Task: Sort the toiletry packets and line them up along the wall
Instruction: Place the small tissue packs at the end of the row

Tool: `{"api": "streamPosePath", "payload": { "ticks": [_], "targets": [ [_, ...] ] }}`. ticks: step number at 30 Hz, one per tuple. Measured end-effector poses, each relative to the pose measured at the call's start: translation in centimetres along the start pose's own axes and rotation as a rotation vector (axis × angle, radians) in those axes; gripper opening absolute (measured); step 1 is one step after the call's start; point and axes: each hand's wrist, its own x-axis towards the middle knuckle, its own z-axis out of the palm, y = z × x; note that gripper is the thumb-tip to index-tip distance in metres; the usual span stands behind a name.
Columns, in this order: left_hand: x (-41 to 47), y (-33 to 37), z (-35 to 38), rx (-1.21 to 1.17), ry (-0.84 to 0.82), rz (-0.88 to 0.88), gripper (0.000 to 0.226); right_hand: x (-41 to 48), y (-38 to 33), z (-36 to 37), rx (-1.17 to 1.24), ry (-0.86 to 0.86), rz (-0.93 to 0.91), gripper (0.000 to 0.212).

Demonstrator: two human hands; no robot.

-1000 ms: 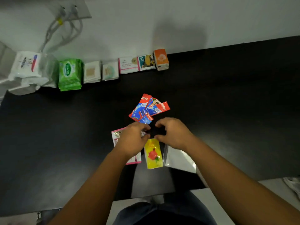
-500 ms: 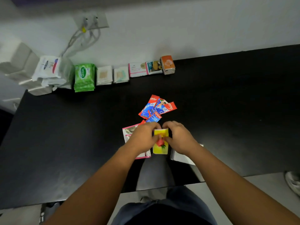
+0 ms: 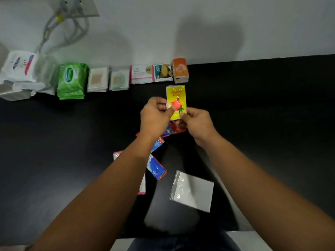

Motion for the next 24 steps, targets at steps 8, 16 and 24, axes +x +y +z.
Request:
{"api": "streamPosePath", "payload": {
  "ticks": [8,16,24],
  "targets": [
    [10.4,2.6,5.0,0.127,0.167,0.067,0.021,12.3,-2.3,-2.8,-0.312,0.132,-0.159,0.022],
    [17.3,3.2,6.8,0.344,0.148,0.016,0.019,19.7,-5.1,-2.6,-0.570,0.020,-0.181,0.025],
    [17.6,3.3,7.4,0.429,0.021,0.081,0.020,20.1,-5.2,-2.6,-0.575,-0.058,-0.051,0.032]
  ]
}}
